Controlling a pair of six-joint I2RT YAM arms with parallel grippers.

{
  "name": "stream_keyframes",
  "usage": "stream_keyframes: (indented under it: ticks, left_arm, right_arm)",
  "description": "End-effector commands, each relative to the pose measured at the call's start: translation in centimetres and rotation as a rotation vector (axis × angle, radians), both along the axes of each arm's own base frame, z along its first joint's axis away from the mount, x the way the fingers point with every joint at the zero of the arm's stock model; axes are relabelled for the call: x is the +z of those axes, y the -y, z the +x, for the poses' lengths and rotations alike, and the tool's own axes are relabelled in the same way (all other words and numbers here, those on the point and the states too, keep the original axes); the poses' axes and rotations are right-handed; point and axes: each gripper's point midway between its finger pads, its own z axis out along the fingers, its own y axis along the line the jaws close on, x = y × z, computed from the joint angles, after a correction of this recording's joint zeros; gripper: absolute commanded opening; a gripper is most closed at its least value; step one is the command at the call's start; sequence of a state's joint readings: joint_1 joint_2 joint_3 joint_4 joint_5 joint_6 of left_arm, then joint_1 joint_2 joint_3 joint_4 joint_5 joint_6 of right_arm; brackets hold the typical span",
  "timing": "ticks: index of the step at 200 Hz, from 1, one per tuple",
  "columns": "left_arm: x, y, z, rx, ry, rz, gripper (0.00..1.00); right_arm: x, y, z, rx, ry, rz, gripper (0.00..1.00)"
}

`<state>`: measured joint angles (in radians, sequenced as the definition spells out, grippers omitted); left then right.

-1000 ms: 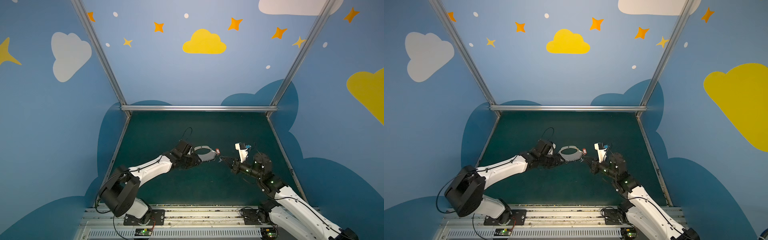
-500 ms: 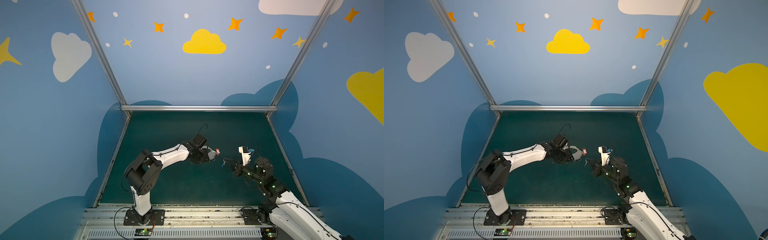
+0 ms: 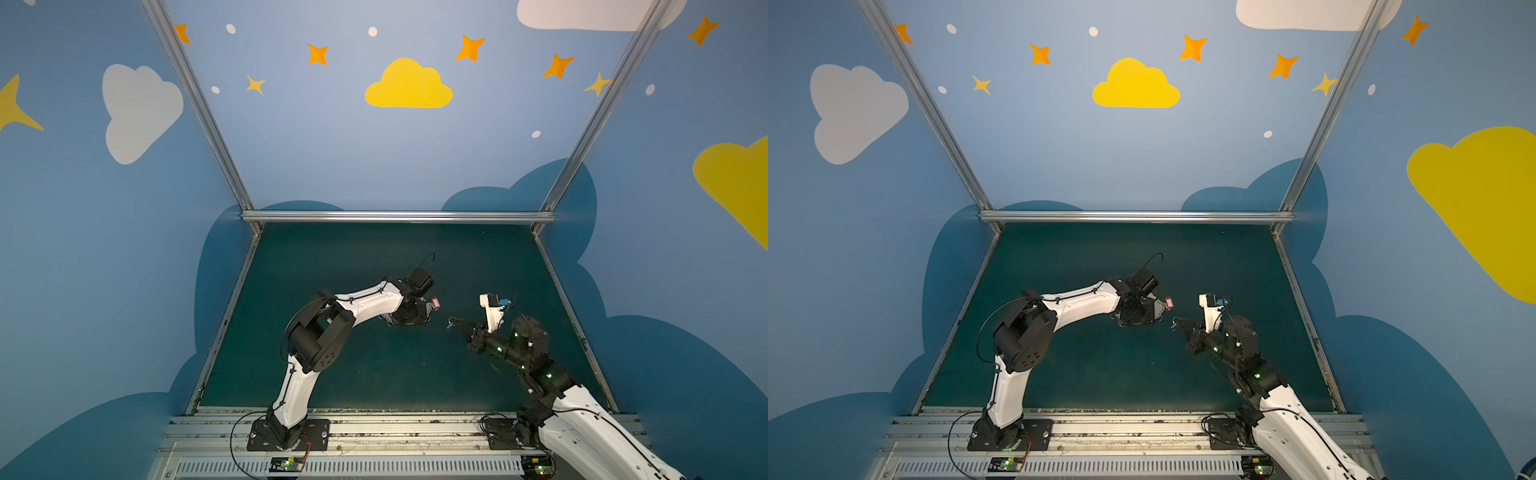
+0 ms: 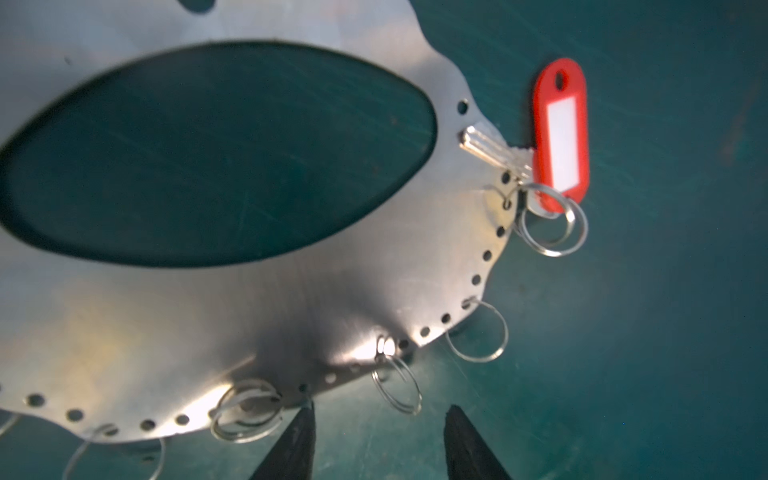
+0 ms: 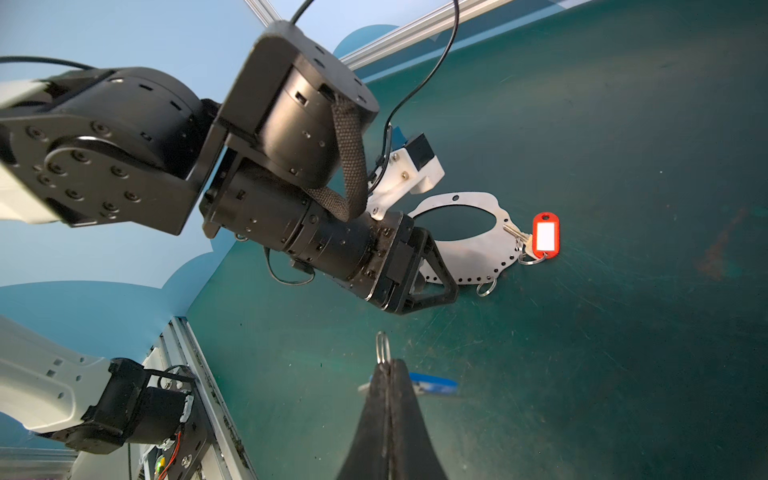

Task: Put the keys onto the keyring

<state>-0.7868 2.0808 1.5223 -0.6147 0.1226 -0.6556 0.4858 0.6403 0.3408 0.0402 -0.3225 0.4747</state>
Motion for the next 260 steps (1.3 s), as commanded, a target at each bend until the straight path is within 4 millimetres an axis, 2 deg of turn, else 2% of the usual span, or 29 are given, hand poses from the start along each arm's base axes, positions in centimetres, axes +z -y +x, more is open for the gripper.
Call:
stream_keyframes:
  ticks: [1, 52, 95, 119, 175, 211, 260]
  left_arm:
    - [-0.3, -1.5, 0.4, 0.002, 0.013, 0.094, 0.46]
    - [-0.2, -1.9, 0.7, 0.012, 0.025, 0.101, 0.28]
    - [0.4, -1.5, 0.8, 0.009, 0.035, 0.049, 0.11]
    - [0.7, -1.1, 0.9, 0.0, 0.039, 0.017, 0.04]
    - [2.7, -0.4, 1.2, 0.02, 0.007, -0.143, 0.04]
    - [4.2, -0.6, 1.2, 0.053, -0.02, -0.244, 0.04]
    - [6.0, -1.0, 0.7, 0.054, -0.016, -0.315, 0.04]
  right_arm:
    - [-0.5, 0.2, -0.1, -0.007, -0.015, 0.008, 0.0]
    - [-0.6, 0.2, -0.2, -0.008, -0.022, 0.019, 0.0]
    - [-0.6, -0.1, -0.2, 0.002, -0.027, 0.026, 0.0]
    - [-0.9, -0.2, -0.2, 0.009, -0.039, 0.025, 0.0]
    - [-3.4, -0.4, 0.1, 0.015, -0.097, -0.029, 0.0]
    - [-4.7, -1.5, 0.5, 0.072, -0.108, -0.072, 0.0]
    - [-6.0, -2.9, 2.1, 0.097, -0.088, -0.079, 0.0]
